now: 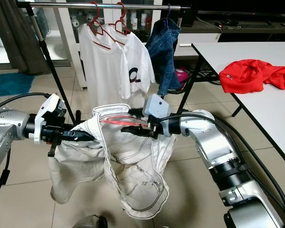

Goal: Hang hanger

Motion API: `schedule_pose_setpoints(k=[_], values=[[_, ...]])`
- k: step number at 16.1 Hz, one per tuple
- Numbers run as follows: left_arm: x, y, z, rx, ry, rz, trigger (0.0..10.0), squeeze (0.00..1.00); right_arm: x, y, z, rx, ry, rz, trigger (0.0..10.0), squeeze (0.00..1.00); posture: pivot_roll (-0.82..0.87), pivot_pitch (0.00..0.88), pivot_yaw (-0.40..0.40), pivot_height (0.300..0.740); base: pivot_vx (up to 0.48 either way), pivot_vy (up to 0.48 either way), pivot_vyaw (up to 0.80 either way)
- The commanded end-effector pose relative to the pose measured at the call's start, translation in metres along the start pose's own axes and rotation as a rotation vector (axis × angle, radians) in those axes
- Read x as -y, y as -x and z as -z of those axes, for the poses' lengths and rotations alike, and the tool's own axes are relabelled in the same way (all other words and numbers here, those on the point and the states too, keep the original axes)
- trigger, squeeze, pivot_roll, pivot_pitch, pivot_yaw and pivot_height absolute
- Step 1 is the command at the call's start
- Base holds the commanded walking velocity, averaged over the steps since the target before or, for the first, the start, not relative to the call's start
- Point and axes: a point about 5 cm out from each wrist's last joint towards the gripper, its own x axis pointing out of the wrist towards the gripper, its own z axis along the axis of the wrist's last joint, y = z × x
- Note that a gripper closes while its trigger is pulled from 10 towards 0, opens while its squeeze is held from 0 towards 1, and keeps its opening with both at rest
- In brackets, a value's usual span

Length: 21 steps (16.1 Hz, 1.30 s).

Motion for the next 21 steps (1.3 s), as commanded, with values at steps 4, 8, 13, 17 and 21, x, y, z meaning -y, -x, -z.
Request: schedule_pose_setpoints(k=[4, 8, 13, 17, 21], values=[[0.0029, 0.0029, -0.0143, 0.046, -0.046, 0.023, 0.0, 0.00, 0.0069, 0.0009, -0.0028, -0.014, 0.003, -0.004, 0.0, 0.00, -0.06, 0.000, -0.033, 0.740, 0.000, 0.000, 0.00], [0.0027, 0.0055, -0.0150, 0.047, -0.042, 0.012, 0.0, 0.00, 0.0074, 0.0020, -0.0020, -0.021, 0.000, -0.028, 0.0, 0.00, -0.06, 0.000, -0.034, 0.740, 0.000, 0.000, 0.00], [0.0020, 0.0079, -0.0141, 0.046, -0.036, -0.003, 0.0, 0.00, 0.0082, 0.0028, -0.0058, -0.006, 0.003, -0.045, 0.0, 0.00, -0.06, 0.000, -0.036, 0.740, 0.000, 0.000, 0.00], [0.0012, 0.0092, -0.0119, 0.047, -0.028, -0.014, 0.0, 0.00, 0.0065, 0.0036, -0.0093, 0.022, -0.003, -0.065, 0.0, 0.00, -0.06, 0.000, -0.038, 0.740, 0.000, 0.000, 0.00], [-0.0011, 0.0125, -0.0119, 0.093, 0.022, -0.034, 10.0, 0.46, 0.0055, 0.0069, -0.0082, 0.029, -0.011, -0.077, 0.0, 0.00, -0.06, 0.000, -0.037, 0.740, 0.000, 0.000, 0.00]])
